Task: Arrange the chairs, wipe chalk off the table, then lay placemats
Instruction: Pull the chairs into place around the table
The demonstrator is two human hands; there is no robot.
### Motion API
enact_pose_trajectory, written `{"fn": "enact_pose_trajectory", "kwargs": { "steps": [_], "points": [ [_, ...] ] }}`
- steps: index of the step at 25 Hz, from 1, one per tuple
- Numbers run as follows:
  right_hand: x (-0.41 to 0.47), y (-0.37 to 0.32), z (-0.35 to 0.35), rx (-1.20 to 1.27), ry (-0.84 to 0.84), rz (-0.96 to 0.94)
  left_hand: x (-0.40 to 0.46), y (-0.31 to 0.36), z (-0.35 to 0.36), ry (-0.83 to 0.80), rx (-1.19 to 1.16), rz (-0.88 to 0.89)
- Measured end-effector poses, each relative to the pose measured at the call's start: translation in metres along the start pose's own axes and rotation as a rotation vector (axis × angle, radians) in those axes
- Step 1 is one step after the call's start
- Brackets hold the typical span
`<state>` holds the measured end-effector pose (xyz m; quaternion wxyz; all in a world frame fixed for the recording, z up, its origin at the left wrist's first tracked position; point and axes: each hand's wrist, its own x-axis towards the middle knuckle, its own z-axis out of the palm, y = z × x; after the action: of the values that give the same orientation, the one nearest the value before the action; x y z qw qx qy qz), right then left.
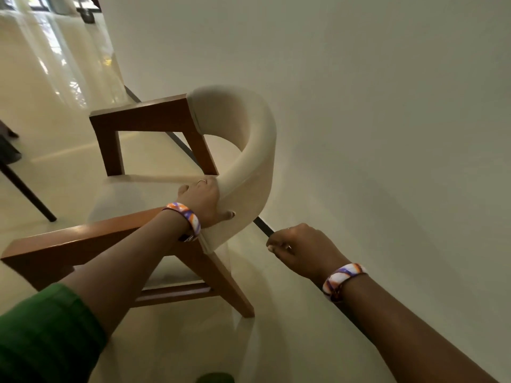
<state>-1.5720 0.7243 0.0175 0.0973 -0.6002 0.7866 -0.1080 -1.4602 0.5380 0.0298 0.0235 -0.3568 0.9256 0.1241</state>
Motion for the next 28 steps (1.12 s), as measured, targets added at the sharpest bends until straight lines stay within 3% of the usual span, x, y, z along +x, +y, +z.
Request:
{"fn": "enact_pose_trajectory", "kwargs": {
  "steps": [3, 8, 11, 13, 16, 22, 28],
  "points": [
    [0.029, 0.035, -0.012, -0.037, 0.032, -0.101, 0.031, 0.024, -0.015, -0.061, -0.057, -0.01],
    [0.111, 0.075, -0.042, -0.012, 0.414, -0.401, 0.105, 0.066, -0.027, 0.049, -0.194, -0.085],
    [0.16, 0.095, -0.062, 0.014, 0.542, -0.451, 0.147, 0.082, -0.041, -0.031, -0.227, -0.159],
    [0.199, 0.111, -0.071, 0.027, 0.526, -0.48, 0.168, 0.083, -0.046, -0.069, -0.243, -0.152],
    [0.251, 0.12, -0.069, 0.096, 0.358, -0.482, 0.178, 0.075, -0.044, -0.055, -0.371, -0.13],
    [0.299, 0.123, -0.06, 0.047, 0.549, -0.894, 0.18, 0.073, -0.044, -0.04, -0.367, -0.153],
    [0.328, 0.137, -0.062, 0.042, 0.621, -0.993, 0.205, 0.072, -0.047, -0.06, -0.412, -0.165]
  ]
}}
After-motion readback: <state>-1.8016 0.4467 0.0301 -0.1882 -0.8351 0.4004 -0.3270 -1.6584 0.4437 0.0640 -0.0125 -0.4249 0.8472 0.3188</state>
